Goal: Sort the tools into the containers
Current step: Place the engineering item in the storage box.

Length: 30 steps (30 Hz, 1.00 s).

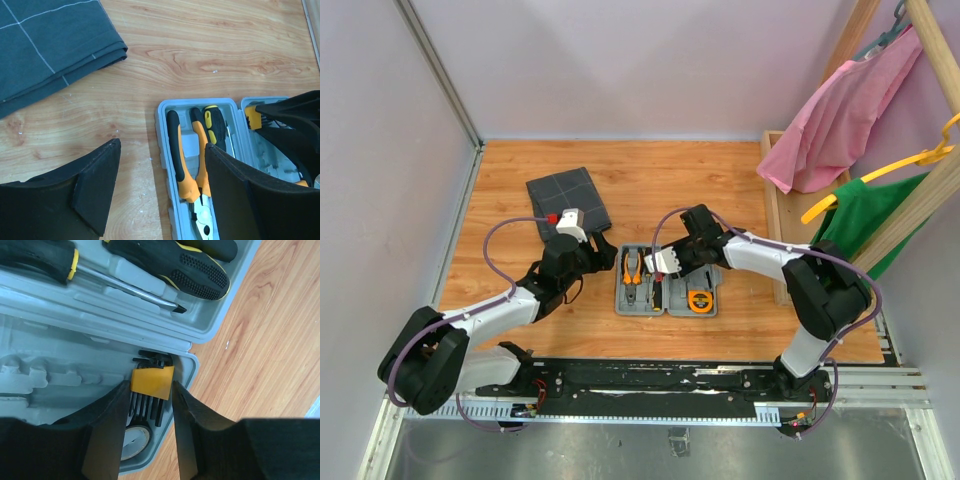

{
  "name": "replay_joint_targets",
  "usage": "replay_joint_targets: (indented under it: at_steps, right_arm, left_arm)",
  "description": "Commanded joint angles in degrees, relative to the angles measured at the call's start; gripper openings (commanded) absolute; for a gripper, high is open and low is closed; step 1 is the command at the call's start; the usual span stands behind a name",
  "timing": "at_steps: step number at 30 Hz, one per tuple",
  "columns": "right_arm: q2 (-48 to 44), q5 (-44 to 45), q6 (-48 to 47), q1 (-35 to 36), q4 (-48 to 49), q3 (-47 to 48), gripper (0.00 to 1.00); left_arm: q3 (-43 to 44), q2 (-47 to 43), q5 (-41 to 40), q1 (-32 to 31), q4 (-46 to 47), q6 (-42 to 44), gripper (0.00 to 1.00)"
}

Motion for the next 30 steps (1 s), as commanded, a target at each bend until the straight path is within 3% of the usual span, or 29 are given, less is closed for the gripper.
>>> replay_joint_targets:
  at_steps: [1, 9, 17, 30]
  right_arm:
    - [2.6, 1.3, 0.1, 0.7, -6.3, 0.6, 0.39]
    - [1.3, 0.9, 7.1, 0.7, -7.3, 3.3, 0.28]
    - [0.9, 0.0, 12.9, 0.5, -8.2, 6.0, 0.1]
    - [-2.0, 4.7, 18.5, 0.0, -0.5, 4.5, 0.09]
  left_arm:
    - [0.7, 0.5, -0.6, 0.6, 1.6, 1.0, 0.72]
    - [0.6, 0.2, -0.5, 0.5, 1.6, 0.9, 0.72]
    - [0.6, 0.0, -0.6, 0.6, 1.4, 0.9, 0.72]
    - [0.5, -0.6, -0.4, 0.6, 1.4, 0.9, 0.72]
